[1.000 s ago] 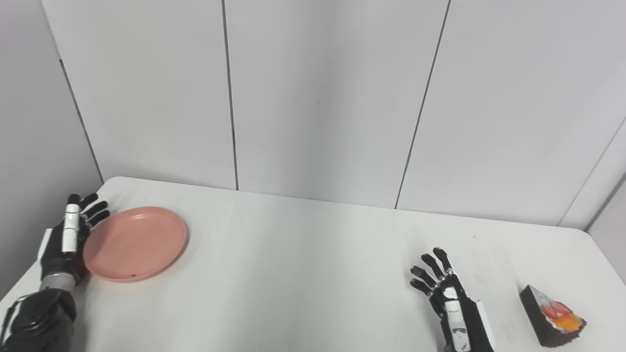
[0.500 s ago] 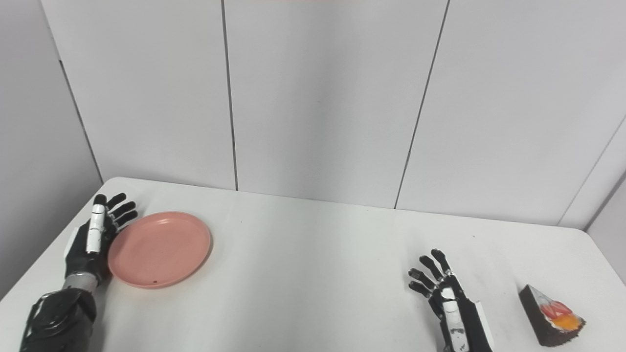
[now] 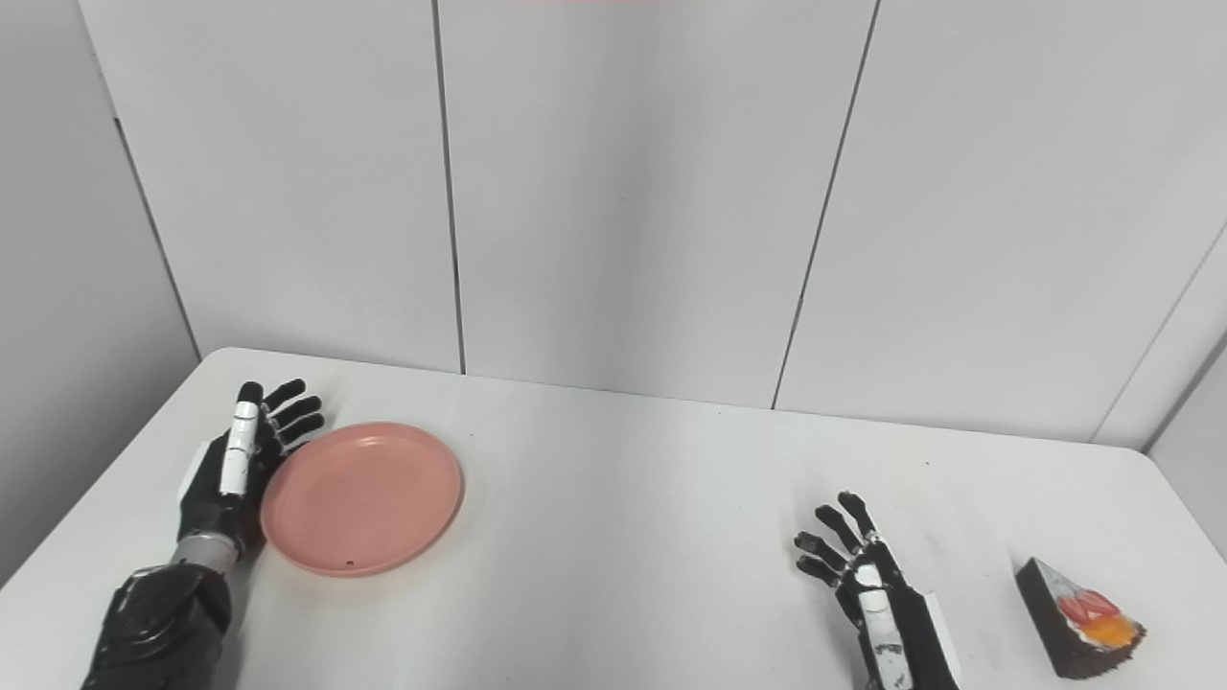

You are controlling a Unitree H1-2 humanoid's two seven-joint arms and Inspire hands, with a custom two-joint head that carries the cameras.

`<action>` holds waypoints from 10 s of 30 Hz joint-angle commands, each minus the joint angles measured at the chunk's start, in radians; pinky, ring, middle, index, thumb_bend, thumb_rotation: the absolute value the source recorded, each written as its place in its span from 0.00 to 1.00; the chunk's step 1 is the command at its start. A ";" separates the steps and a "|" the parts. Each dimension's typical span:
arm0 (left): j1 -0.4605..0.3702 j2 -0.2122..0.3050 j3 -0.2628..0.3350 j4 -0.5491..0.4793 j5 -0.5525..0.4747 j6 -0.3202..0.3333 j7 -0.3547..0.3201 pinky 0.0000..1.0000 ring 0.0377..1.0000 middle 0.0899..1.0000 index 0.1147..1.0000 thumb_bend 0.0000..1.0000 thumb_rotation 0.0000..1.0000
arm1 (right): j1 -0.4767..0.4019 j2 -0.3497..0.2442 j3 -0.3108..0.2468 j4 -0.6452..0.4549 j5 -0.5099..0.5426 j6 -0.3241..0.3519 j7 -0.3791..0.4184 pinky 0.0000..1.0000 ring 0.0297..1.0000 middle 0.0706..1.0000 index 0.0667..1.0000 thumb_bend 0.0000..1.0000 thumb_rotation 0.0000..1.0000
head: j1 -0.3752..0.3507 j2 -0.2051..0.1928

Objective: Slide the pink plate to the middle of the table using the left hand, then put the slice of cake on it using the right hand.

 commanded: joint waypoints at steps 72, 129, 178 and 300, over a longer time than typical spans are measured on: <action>-0.072 -0.302 -0.101 0.124 0.045 0.015 -0.053 0.83 0.87 0.85 0.78 0.71 0.96 | 0.026 0.103 0.088 -0.036 -0.183 0.093 -0.147 0.72 0.74 0.85 0.90 0.82 0.89 | -0.445 0.026; -0.103 -0.335 -0.112 0.242 0.058 -0.052 -0.043 0.80 0.83 0.80 0.75 0.71 0.91 | -0.070 -0.423 -0.078 -0.473 -1.115 0.547 -0.017 0.67 0.79 0.80 0.79 0.87 0.41 | -0.390 0.001; -0.098 -0.322 -0.123 0.253 0.072 -0.042 -0.071 0.77 0.82 0.79 0.76 0.71 0.89 | -0.065 -0.484 0.108 -0.005 -0.993 0.539 -0.257 0.75 0.83 0.81 0.77 0.95 0.65 | -0.377 0.023; -0.178 -0.435 -0.158 0.463 0.151 -0.161 0.006 0.74 0.79 0.77 0.74 0.65 0.90 | -0.390 -0.177 0.403 0.124 -0.907 0.111 -0.245 0.32 0.39 0.46 0.46 0.52 0.14 | -0.064 0.013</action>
